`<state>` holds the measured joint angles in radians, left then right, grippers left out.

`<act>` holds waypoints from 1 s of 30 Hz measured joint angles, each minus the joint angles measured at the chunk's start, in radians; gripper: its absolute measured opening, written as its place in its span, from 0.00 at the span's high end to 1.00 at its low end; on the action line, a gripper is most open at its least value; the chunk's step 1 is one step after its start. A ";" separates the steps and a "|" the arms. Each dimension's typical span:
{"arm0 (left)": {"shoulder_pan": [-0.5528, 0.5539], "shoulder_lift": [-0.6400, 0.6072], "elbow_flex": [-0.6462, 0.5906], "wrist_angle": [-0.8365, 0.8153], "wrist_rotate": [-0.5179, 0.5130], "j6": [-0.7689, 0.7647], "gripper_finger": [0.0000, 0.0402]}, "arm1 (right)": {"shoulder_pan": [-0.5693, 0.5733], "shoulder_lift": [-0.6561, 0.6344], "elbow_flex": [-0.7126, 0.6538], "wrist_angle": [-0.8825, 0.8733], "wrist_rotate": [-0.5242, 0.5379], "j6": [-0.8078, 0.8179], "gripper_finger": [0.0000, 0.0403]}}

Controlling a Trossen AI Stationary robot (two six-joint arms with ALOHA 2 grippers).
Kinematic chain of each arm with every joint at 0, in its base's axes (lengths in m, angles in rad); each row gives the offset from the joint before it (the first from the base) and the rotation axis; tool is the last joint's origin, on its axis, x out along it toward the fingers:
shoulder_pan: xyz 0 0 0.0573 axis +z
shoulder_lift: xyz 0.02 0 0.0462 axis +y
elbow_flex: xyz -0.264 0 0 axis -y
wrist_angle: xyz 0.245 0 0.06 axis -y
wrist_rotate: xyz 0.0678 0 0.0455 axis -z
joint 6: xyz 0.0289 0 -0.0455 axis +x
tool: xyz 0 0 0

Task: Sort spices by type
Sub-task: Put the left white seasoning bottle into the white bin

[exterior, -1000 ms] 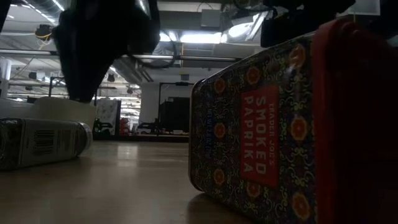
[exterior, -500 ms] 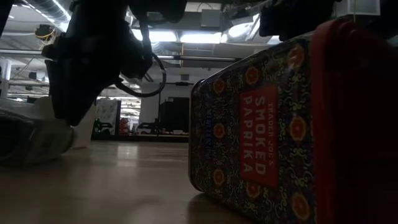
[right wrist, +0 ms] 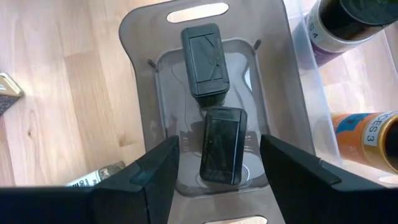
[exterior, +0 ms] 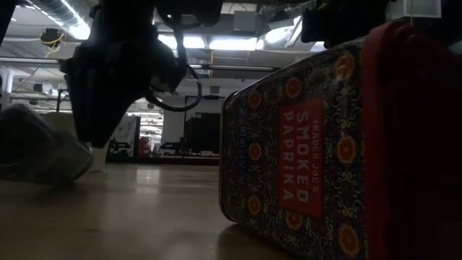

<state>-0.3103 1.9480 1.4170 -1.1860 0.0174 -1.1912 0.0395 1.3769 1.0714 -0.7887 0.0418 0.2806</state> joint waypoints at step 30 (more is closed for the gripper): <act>-0.064 -0.091 0.039 0.000 -0.017 0.275 0.53 | 0.000 0.000 -0.001 -0.045 0.000 -0.001 0.44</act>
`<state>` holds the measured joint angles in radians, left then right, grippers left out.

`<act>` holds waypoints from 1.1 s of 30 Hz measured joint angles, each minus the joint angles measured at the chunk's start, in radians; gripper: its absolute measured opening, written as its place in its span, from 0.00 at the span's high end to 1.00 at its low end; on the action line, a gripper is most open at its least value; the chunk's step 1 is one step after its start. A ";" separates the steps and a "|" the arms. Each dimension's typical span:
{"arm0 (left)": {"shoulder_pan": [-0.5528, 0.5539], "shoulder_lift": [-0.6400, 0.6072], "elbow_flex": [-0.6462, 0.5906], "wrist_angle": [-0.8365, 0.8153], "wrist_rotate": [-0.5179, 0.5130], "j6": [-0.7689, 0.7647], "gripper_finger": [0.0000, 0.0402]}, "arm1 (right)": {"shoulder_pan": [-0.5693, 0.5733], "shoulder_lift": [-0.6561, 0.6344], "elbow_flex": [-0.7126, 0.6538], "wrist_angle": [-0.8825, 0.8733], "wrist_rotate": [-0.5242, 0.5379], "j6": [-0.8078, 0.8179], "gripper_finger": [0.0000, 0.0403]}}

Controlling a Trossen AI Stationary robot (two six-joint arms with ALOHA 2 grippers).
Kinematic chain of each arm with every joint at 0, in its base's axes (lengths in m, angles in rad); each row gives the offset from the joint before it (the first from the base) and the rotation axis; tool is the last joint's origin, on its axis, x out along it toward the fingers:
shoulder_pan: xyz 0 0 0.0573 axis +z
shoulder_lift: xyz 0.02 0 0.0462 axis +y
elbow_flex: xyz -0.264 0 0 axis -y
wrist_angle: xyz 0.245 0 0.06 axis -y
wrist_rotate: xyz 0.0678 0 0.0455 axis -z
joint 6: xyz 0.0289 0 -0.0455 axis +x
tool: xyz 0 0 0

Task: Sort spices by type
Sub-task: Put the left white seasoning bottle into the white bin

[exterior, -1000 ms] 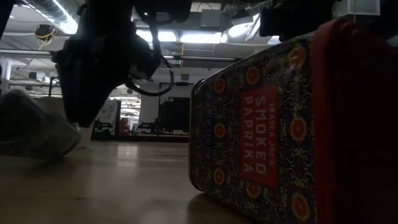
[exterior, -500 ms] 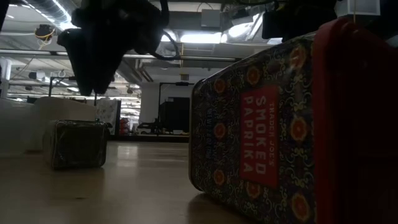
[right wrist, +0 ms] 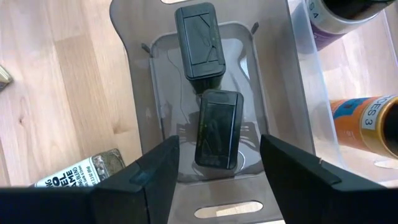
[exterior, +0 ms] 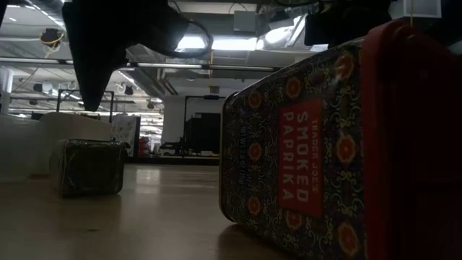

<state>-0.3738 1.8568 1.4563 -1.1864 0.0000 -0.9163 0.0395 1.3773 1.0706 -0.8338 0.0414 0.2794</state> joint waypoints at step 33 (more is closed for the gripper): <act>-0.004 0.000 -0.023 -0.001 -0.008 0.690 0.51 | 0.000 0.000 0.000 -0.004 -0.016 0.003 0.44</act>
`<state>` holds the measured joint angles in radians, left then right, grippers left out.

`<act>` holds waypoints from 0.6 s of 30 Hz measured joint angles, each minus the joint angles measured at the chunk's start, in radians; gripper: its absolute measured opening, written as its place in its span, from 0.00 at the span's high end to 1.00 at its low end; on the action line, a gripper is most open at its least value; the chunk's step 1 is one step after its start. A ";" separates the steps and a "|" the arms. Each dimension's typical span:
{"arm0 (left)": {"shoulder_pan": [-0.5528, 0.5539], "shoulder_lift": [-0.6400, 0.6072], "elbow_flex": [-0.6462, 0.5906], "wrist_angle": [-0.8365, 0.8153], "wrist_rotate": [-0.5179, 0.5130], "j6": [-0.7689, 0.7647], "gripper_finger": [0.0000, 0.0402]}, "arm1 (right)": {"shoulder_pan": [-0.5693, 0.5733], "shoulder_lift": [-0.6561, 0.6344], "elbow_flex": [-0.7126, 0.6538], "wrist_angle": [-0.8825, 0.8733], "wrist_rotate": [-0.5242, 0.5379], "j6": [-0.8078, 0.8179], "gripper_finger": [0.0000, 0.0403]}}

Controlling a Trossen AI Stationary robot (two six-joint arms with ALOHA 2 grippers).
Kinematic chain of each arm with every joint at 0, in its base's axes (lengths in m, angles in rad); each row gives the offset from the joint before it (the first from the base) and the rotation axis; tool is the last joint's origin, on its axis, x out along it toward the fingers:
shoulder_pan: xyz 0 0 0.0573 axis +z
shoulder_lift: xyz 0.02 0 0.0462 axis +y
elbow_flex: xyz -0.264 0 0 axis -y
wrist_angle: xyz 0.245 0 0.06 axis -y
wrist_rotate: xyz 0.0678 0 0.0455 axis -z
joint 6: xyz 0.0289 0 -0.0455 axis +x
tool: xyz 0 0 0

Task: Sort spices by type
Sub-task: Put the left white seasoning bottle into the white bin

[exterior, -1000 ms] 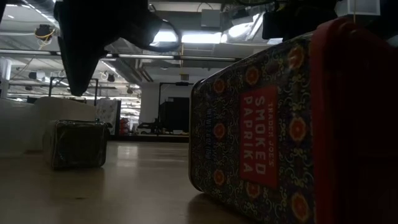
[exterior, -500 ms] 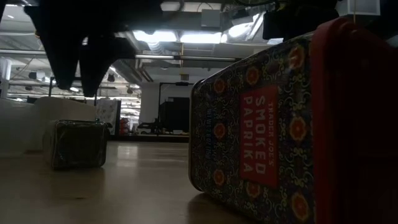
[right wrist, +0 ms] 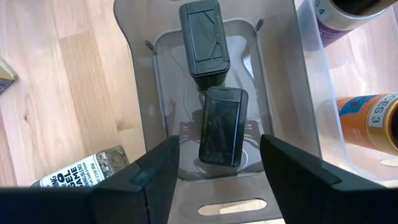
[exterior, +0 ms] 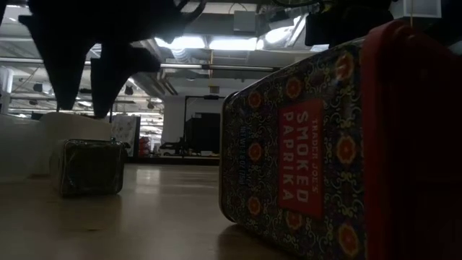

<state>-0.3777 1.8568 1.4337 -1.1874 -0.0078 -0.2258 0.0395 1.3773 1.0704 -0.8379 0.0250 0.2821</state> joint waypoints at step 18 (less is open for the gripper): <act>-0.009 0.000 -0.064 -0.004 -0.003 0.198 0.40 | 0.000 0.000 0.000 -0.003 -0.045 0.000 0.44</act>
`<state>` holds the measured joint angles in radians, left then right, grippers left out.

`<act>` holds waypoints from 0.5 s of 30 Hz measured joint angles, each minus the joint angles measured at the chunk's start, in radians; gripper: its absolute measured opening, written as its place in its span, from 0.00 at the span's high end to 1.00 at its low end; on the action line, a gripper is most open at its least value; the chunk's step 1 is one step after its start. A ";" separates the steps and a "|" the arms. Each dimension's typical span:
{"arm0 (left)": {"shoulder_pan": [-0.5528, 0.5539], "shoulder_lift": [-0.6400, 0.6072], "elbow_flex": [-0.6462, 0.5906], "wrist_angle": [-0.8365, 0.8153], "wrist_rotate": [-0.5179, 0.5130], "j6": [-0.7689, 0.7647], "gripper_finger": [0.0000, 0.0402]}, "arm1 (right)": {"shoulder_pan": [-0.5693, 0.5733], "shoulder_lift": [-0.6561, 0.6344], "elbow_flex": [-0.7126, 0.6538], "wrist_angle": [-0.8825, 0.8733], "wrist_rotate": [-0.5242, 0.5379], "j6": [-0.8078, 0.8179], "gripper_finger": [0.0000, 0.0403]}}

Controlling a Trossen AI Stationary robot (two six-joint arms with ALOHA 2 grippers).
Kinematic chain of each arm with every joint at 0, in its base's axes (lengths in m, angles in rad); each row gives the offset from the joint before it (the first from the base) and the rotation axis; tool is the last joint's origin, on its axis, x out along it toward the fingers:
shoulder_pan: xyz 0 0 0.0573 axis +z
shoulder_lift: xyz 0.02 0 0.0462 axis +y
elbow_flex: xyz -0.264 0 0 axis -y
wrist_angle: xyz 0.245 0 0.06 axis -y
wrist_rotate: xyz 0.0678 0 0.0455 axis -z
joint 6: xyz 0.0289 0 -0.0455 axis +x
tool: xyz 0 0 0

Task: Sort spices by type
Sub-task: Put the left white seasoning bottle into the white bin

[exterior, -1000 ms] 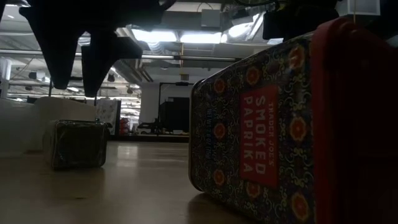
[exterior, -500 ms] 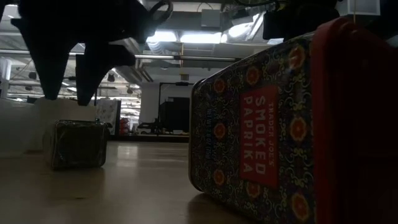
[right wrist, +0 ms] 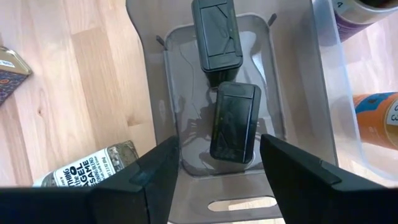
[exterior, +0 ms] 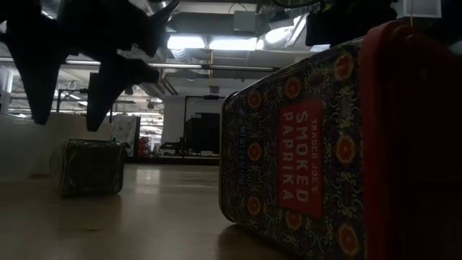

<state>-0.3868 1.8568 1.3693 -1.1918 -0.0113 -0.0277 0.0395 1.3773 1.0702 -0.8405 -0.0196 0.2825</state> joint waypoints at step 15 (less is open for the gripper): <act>0.002 0.000 -0.088 0.123 -0.002 0.116 0.40 | 0.000 0.000 0.000 0.001 0.000 -0.001 0.44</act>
<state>-0.3843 1.8570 1.2811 -1.0685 -0.0135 0.0883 0.0392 1.3777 1.0702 -0.8398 -0.0193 0.2813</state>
